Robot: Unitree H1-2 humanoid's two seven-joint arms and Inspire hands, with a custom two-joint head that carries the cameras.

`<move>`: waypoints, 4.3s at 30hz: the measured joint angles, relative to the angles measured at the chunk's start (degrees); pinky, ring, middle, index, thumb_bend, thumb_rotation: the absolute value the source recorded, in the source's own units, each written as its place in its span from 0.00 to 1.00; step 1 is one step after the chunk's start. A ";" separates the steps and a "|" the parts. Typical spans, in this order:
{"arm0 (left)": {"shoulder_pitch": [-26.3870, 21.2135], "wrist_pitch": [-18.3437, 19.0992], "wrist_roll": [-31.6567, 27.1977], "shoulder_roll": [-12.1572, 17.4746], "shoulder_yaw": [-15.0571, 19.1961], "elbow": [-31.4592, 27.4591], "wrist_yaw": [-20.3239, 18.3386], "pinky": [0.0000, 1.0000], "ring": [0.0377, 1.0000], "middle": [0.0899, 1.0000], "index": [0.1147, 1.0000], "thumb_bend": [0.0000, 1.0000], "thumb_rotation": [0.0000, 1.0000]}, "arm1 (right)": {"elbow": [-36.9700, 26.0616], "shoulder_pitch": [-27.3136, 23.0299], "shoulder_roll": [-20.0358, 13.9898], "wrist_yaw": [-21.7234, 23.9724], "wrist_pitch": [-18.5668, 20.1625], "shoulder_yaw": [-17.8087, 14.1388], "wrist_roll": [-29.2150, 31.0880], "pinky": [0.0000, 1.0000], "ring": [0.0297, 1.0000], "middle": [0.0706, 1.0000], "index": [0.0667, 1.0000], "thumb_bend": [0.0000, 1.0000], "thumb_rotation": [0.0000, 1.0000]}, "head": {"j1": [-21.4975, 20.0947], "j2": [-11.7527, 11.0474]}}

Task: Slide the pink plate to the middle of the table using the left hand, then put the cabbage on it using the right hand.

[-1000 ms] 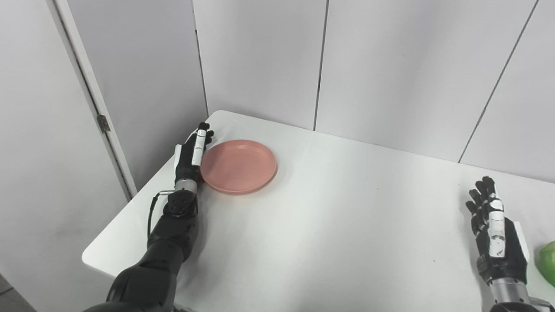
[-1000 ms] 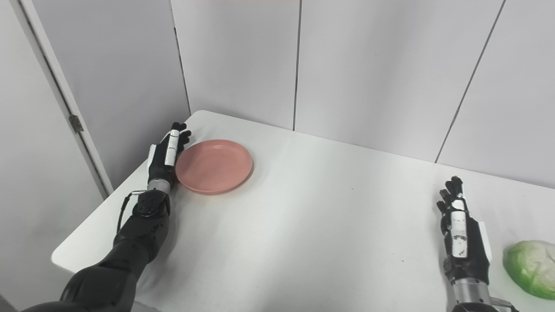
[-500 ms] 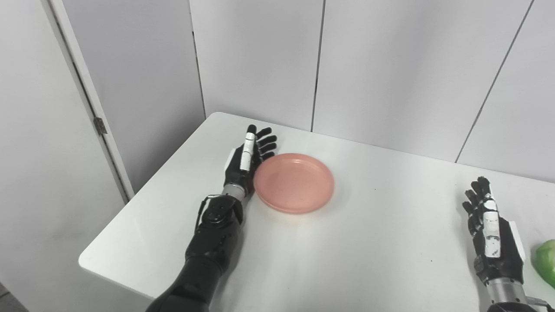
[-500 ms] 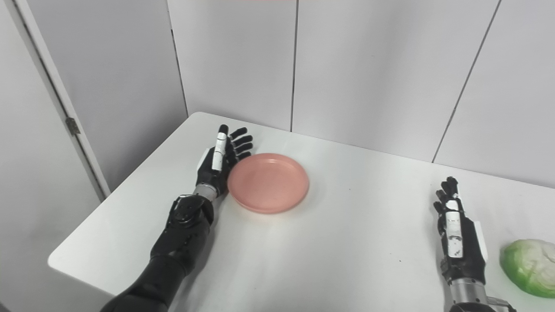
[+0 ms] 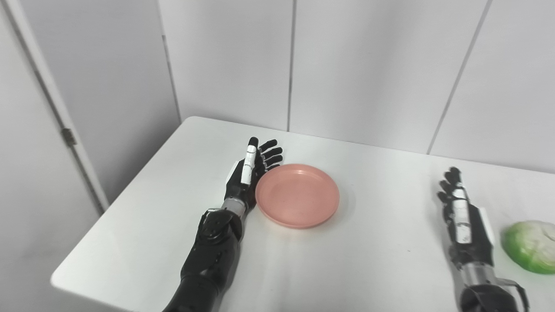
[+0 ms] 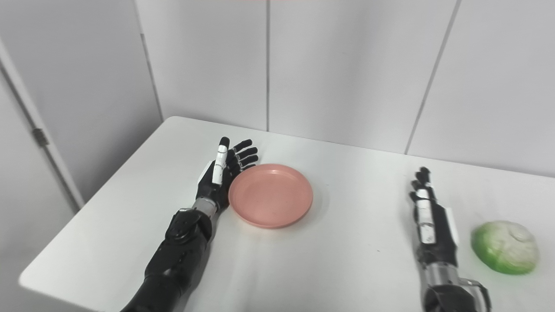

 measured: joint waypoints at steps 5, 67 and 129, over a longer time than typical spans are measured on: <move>-0.26 -0.66 0.80 -1.51 -1.88 0.74 -0.82 0.81 0.80 0.76 0.73 0.82 1.00 | -0.18 0.08 0.95 -0.37 0.10 0.12 -0.29 1.00 1.00 1.00 1.00 0.77 1.00 | -2.55 1.14; -4.51 -4.39 1.53 -2.48 -2.72 9.60 -6.61 0.94 0.88 0.83 0.80 0.83 1.00 | -28.12 1.29 -29.43 7.24 35.42 11.11 -51.77 0.99 0.99 0.98 0.98 1.00 0.55 | -37.53 2.46; 0.09 -0.78 6.76 -8.17 -5.84 0.26 -0.83 0.96 0.89 0.84 0.82 0.82 1.00 | -25.06 0.84 -15.23 -9.84 24.09 12.73 -38.58 0.36 0.40 0.42 0.48 0.53 0.00 | -9.49 3.78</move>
